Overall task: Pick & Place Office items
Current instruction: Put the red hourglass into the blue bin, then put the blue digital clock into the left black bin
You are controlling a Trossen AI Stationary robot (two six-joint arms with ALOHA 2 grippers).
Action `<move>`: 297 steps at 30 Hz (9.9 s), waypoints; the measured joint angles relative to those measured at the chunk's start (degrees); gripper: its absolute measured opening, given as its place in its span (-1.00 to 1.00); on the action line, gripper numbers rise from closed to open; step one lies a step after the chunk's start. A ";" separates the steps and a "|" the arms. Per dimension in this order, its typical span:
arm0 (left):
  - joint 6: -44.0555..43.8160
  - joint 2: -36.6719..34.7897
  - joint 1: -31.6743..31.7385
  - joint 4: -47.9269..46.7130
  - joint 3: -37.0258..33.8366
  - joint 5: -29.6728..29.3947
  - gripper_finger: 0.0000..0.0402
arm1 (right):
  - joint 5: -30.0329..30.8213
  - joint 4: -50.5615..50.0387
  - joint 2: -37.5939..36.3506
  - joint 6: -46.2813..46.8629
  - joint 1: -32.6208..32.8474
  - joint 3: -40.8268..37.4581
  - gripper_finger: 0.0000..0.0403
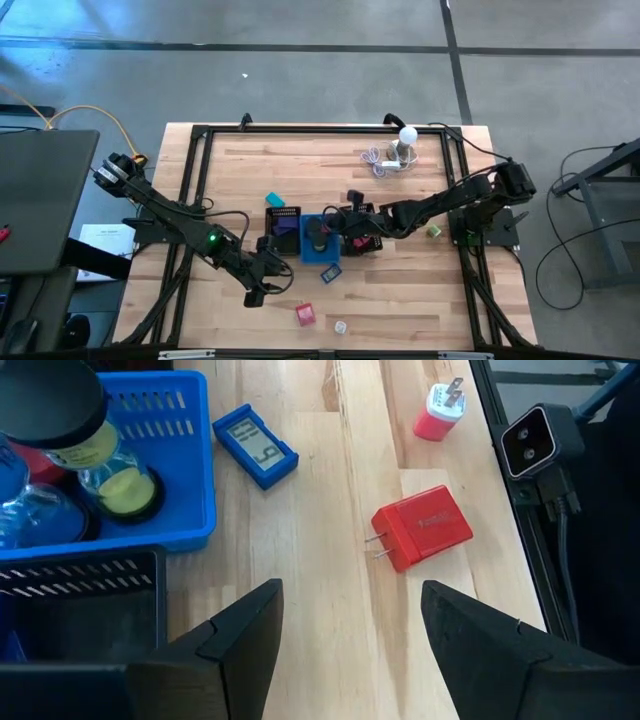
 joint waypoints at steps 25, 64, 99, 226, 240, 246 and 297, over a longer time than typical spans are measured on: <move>0.18 0.00 0.10 0.07 0.00 -0.17 0.16 | -4.58 2.72 0.16 -4.92 -1.48 0.79 -0.99; 0.08 3.65 -1.17 4.25 -0.03 1.47 0.16 | 18.94 -6.89 -16.72 -8.70 13.43 2.60 -0.50; 26.49 5.64 -1.11 24.53 0.02 -0.11 0.16 | 21.27 -15.15 -18.95 1.72 19.91 2.62 0.17; -4.13 39.41 -1.13 57.81 1.60 -27.94 0.15 | 1.80 -2.67 -18.36 18.50 38.18 2.60 0.17; -4.38 39.32 -0.91 53.95 1.66 -28.90 0.15 | 1.84 -2.69 -18.36 18.50 39.52 2.60 0.17; -3.90 39.32 -0.69 53.66 1.68 -29.04 0.15 | 1.82 -2.69 -18.36 18.50 39.52 2.60 0.17; -0.41 39.32 -0.19 53.23 2.03 -30.11 0.15 | 1.38 -2.71 -18.34 18.71 39.52 2.60 0.17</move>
